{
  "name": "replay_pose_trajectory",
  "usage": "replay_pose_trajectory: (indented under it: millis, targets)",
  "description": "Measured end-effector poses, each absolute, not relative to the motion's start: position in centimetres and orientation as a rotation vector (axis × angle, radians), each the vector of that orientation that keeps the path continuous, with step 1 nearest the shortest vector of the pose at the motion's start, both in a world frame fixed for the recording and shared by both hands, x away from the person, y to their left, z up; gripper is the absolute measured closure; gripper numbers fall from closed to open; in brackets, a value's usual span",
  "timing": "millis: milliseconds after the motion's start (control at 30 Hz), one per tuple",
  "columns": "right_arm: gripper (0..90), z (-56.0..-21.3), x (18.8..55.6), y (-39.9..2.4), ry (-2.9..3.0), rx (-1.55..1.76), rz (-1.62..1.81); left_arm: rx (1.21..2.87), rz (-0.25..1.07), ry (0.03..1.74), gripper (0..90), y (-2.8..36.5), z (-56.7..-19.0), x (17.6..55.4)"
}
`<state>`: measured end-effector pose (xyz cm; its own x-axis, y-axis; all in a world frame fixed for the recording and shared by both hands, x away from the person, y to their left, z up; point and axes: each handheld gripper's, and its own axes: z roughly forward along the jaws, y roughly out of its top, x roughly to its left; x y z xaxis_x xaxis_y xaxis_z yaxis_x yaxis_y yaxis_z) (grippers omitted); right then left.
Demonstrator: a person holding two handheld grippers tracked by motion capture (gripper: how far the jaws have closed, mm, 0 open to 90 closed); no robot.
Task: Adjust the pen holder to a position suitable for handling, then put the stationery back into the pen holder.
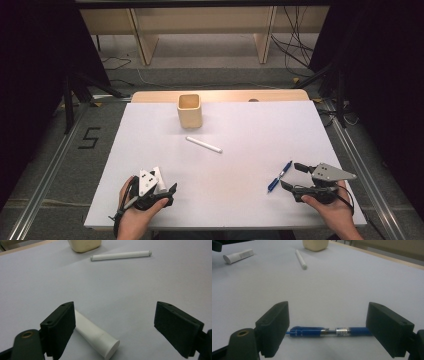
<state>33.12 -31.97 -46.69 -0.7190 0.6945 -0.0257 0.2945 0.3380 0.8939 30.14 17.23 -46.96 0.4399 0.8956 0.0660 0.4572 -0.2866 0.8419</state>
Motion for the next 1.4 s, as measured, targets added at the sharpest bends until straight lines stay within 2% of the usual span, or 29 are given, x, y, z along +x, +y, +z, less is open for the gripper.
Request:
replay_pose_trajectory:
  millis: [400, 767, 1000, 1400]
  targets:
    - [21.1, -46.6, 33.3, -31.7, 2.198, 0.865, 1.363, 1.903, 0.693, 1.144, 16.7, 17.2, -47.1, 30.2]
    - [30.3, -46.0, 34.3, -29.4, 2.217, 0.808, 1.407, 1.908, 0.686, 1.141, 16.6, 16.8, -47.1, 30.1]
    - [36.4, -45.0, 36.9, -25.5, 2.241, 0.775, 1.409, 1.918, 0.681, 1.136, 16.7, 16.7, -47.3, 30.1]
    - [42.9, -45.7, 42.7, -17.0, 2.378, 0.724, 1.341, 1.918, 0.682, 1.137, 16.7, 16.8, -47.3, 29.9]
